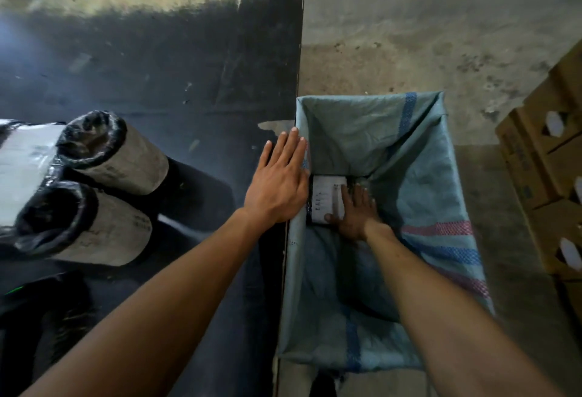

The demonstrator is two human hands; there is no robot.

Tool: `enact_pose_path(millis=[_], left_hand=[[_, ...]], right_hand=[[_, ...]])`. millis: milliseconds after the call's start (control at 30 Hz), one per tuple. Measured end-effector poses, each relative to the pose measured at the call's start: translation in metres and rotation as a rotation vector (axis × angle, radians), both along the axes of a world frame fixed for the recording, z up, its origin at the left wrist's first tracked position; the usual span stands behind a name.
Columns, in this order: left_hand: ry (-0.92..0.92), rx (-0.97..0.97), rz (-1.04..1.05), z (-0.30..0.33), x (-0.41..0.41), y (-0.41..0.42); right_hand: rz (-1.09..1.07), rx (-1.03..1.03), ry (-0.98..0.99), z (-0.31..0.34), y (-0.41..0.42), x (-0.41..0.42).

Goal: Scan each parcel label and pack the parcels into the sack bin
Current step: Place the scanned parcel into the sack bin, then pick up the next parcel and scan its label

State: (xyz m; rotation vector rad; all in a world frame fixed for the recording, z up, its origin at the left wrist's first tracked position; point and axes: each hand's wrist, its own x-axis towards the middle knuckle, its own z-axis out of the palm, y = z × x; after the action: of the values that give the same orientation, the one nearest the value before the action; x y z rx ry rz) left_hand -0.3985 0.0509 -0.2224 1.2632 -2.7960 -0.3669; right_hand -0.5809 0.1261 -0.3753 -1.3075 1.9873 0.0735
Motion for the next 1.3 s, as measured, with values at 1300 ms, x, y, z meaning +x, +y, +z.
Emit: enact_pose_path(millis=[1300], left_hand=[[0.029, 0.006, 0.43, 0.152, 0.381, -0.088]], right_hand=[[0.322, -0.683, 0.023, 0.364, -0.005, 0.41]])
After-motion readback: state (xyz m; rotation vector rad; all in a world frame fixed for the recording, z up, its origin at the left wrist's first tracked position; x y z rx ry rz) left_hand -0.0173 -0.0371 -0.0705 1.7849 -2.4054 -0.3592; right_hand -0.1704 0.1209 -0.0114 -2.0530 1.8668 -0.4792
